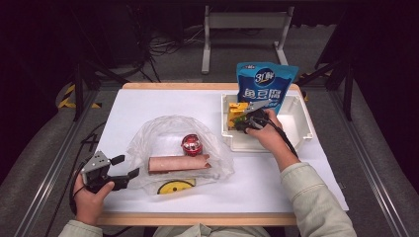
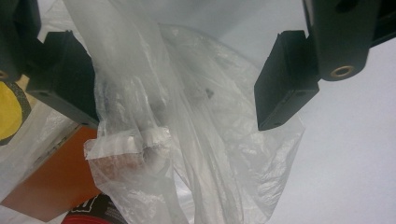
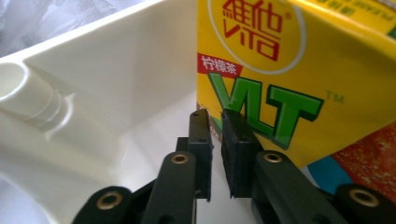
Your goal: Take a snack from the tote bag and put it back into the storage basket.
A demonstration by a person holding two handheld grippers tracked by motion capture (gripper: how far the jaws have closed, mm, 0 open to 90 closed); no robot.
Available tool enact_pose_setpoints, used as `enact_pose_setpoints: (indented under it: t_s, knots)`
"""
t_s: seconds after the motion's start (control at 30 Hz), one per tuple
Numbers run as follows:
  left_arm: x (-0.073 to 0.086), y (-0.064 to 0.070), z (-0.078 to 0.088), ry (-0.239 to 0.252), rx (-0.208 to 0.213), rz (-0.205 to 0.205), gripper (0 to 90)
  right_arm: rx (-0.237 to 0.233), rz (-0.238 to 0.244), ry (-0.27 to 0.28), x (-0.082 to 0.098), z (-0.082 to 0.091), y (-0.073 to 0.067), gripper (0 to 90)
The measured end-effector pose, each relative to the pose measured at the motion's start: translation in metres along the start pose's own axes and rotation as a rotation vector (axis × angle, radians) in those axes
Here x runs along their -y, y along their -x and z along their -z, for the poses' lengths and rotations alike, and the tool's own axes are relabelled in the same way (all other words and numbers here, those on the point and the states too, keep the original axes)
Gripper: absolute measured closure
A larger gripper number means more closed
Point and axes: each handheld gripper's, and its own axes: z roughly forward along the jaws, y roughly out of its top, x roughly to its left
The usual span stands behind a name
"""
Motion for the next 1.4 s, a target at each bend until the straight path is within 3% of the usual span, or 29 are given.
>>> enact_pose_setpoints:
  t_s: [0.57, 0.67, 0.9, 1.4]
  knots:
    - [-0.002, 0.000, -0.001, 0.007, -0.001, -0.004, 21.4, -0.040, 0.006, 0.139, -0.020, 0.033, -0.020, 70.6]
    - [-0.002, 0.000, -0.001, 0.003, -0.001, -0.004, 21.4, -0.068, 0.013, 0.182, -0.030, 0.042, -0.027, 64.6]
    - [-0.002, 0.000, -0.002, 0.005, 0.002, -0.006, 21.4, -0.103, 0.047, 0.227, -0.046, 0.052, -0.042, 54.0]
    - [-0.002, 0.000, -0.002, 0.003, 0.005, -0.005, 21.3, -0.204, 0.046, 0.284, -0.069, 0.058, -0.071, 32.1]
